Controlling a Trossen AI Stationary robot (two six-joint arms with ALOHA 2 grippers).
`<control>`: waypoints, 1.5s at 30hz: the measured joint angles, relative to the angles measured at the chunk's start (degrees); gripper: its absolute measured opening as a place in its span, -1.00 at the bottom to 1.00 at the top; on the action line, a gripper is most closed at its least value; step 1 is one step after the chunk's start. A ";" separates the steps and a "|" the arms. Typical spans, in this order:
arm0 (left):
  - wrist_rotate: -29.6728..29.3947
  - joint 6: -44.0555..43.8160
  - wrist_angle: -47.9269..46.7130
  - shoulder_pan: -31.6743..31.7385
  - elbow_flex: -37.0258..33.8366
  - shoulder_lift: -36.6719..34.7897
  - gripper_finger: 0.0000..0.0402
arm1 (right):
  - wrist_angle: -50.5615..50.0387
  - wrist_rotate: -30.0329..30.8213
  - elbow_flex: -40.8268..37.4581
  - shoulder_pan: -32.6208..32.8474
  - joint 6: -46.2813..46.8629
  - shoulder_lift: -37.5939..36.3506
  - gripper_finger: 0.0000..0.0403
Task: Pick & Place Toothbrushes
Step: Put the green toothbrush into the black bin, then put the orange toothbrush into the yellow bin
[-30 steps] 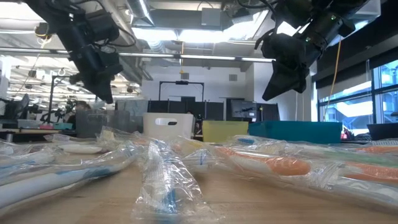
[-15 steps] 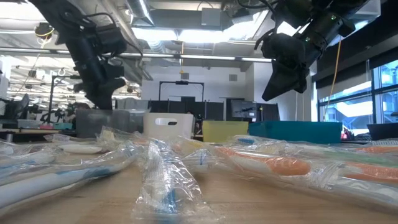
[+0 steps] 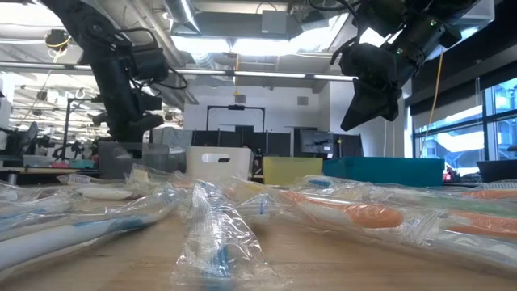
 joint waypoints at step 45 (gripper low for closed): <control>3.04 3.78 0.39 -6.01 1.73 -9.38 -0.21 | 3.40 -4.06 2.47 13.70 7.20 0.00 -0.99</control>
